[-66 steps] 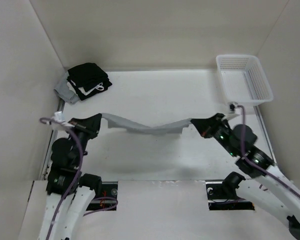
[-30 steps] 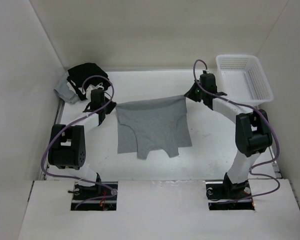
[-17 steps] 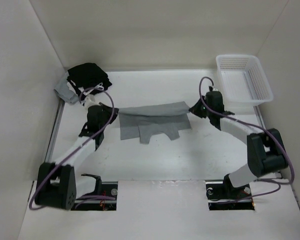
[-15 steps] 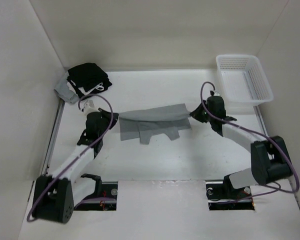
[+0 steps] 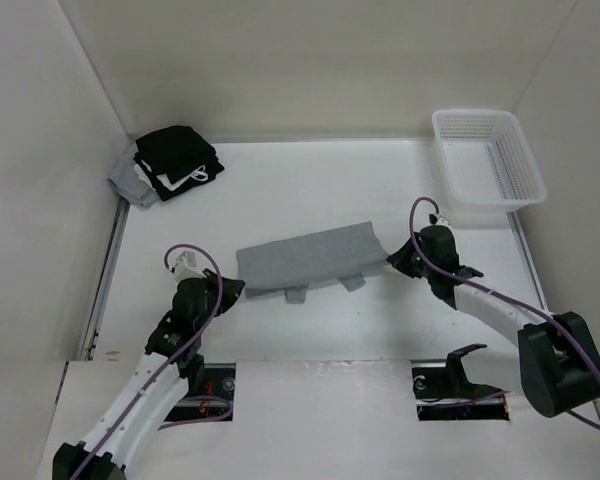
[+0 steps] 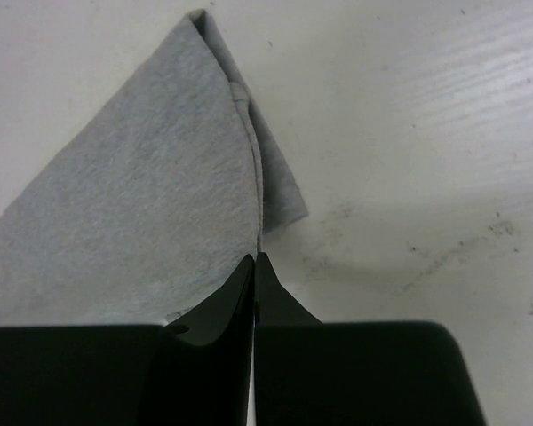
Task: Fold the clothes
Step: Fold the tank top
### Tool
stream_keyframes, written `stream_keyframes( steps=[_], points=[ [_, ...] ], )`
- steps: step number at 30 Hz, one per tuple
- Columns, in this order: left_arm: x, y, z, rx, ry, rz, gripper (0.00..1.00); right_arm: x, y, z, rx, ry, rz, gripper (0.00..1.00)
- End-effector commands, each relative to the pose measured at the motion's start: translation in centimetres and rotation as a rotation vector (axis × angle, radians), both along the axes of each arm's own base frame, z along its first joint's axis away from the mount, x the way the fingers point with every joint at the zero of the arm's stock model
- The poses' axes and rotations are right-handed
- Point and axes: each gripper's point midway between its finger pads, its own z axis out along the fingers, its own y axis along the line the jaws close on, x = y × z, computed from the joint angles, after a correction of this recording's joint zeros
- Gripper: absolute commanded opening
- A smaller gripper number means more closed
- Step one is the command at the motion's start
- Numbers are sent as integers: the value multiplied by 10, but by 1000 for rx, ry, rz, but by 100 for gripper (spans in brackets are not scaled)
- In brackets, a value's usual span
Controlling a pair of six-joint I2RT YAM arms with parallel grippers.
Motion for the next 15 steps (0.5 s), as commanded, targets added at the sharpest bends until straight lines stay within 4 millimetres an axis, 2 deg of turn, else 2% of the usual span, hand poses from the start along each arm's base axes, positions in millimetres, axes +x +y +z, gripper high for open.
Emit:
stream_keyframes(
  steps=[1,4,6,8,10,12,14,15],
  points=[
    [-19,-3,-20,-13,70,-3,3,0,-10,-4,8,4,-72,1],
    [-27,-11,-16,-42,64,-28,5,-4,-21,-15,5,37,-117,5],
    [-30,-13,-18,-32,84,-26,10,-6,-21,-15,6,36,-120,16],
    [-26,-9,-11,9,79,-5,22,-7,-24,-7,-2,6,-127,32],
    [-19,-8,11,46,30,2,29,-9,-23,11,-13,-40,-127,40],
    [-12,-13,35,53,-32,-8,29,-7,-24,34,-40,-107,-133,42],
    [-8,-23,47,59,-54,-28,29,-3,-15,49,-62,-146,-94,43],
    [-7,-31,47,56,-54,-44,29,0,-7,50,-69,-145,-62,36]
  ],
)
